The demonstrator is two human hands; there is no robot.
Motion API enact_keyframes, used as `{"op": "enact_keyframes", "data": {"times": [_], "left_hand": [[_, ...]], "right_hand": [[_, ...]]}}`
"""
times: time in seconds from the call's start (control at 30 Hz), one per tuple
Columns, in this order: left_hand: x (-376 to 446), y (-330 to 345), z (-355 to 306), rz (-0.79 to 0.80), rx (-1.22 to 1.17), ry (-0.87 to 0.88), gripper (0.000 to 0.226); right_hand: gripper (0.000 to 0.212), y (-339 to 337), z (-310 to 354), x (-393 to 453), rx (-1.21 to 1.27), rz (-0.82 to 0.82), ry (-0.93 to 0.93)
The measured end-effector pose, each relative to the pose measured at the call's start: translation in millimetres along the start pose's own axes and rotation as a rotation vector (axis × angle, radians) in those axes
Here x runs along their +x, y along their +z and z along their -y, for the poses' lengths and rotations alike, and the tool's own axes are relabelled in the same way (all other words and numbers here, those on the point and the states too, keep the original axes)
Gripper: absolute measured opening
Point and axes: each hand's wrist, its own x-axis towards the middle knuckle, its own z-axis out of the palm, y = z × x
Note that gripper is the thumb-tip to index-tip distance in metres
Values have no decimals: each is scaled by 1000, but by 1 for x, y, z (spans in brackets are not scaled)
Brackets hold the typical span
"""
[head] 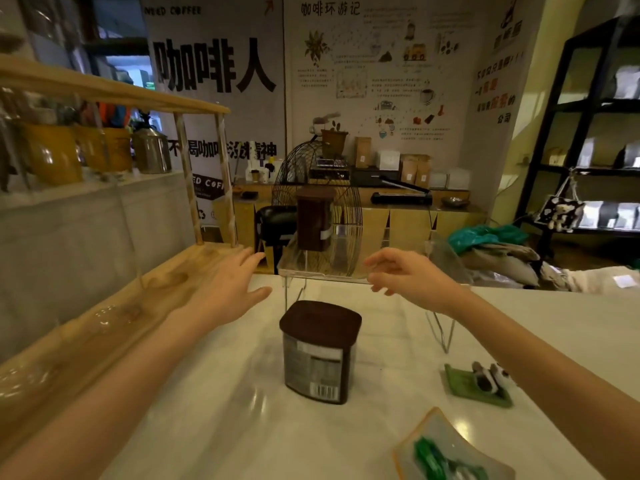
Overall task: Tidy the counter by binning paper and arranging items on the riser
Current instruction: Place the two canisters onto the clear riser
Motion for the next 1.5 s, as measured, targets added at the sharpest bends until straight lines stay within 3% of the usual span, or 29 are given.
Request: {"op": "enact_keyframes", "data": {"times": [0.17, 0.3, 0.4, 0.63, 0.93, 1.1, 1.2, 1.27, 1.43, 1.5], "left_hand": [[-31, 12, -3, 138, 17, -32, 67], [-50, 25, -14, 298, -46, -91, 72], [-63, 37, -26, 345, -221, -158, 74], [-81, 60, -53, 239, -635, -309, 69], [-87, 82, -80, 0, -768, -444, 104], [-83, 76, -83, -33, -695, -401, 99], [-82, 62, -84, -47, -714, -377, 108], [-78, 46, -85, -62, -704, -341, 113], [-44, -8, -82, -124, -761, -174, 97], [-33, -25, -83, -129, -741, -131, 102]], "right_hand": [[29, 18, -12, -27, -117, 161, 97], [53, 41, -24, -37, -138, 323, 175], [68, 60, -31, -38, -92, 333, 179], [62, 83, -39, -38, 27, 216, 133], [63, 87, -39, -45, 75, 138, 83], [57, 78, -30, -48, -3, 122, 44], [56, 63, -14, -48, -46, 68, 14], [57, 53, -1, -47, -55, -8, -31], [70, 28, 32, -28, -38, -246, -216], [76, 18, 41, -24, -47, -316, -269]]}}
